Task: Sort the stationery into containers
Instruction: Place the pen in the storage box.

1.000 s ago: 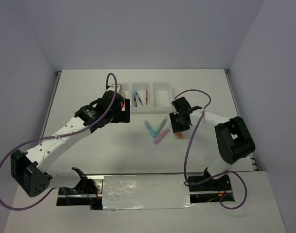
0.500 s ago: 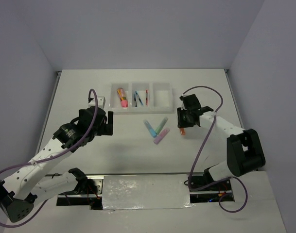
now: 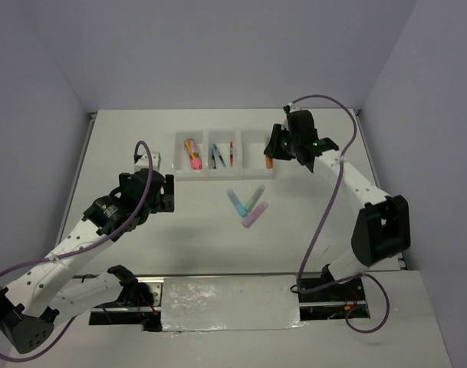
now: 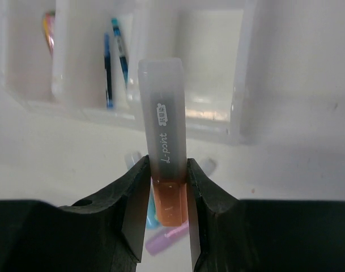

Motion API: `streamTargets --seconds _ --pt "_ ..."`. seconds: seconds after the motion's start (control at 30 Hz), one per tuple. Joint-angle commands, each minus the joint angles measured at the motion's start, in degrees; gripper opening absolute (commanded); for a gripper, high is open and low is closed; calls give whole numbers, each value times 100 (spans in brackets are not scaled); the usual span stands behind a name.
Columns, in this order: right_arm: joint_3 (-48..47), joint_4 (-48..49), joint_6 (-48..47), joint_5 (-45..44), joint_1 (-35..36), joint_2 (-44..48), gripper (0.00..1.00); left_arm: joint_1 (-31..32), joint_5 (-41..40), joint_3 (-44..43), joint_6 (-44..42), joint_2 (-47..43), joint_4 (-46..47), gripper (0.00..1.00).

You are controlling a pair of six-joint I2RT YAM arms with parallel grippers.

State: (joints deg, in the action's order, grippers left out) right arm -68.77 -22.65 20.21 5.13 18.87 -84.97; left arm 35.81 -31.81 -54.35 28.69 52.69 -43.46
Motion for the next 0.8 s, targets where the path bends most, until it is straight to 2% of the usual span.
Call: streamTargets --seconds 0.0,0.17,0.23,0.4,0.43,0.53,0.63,0.67,0.77 --pt "-864 166 466 -231 11 -668 23 -22 -220 -50 32 -74 84 99" --pt "-2095 -151 476 -258 20 -1934 29 -39 -211 -50 5 -57 92 99" --pt "-2498 -309 484 -345 20 -2337 44 -39 -220 -50 5 -57 92 99" --pt "-2975 -599 440 -380 55 -2516 76 -66 -167 -41 -38 -92 145 99" --pt "-2967 -617 440 -407 64 -2438 76 -83 -133 -32 -56 -92 154 99" --pt "-2424 -469 536 -504 178 -1823 77 -145 -80 -32 -74 -66 163 99" --pt "-1361 -213 816 -1257 520 -927 78 -197 -71 -41 -91 -57 171 99" --pt "-1106 -222 966 -1921 799 -542 78 -215 -71 -41 -83 -57 171 99" --pt "246 268 1590 -2506 1205 -109 77 -276 -71 -32 -83 -65 180 99"
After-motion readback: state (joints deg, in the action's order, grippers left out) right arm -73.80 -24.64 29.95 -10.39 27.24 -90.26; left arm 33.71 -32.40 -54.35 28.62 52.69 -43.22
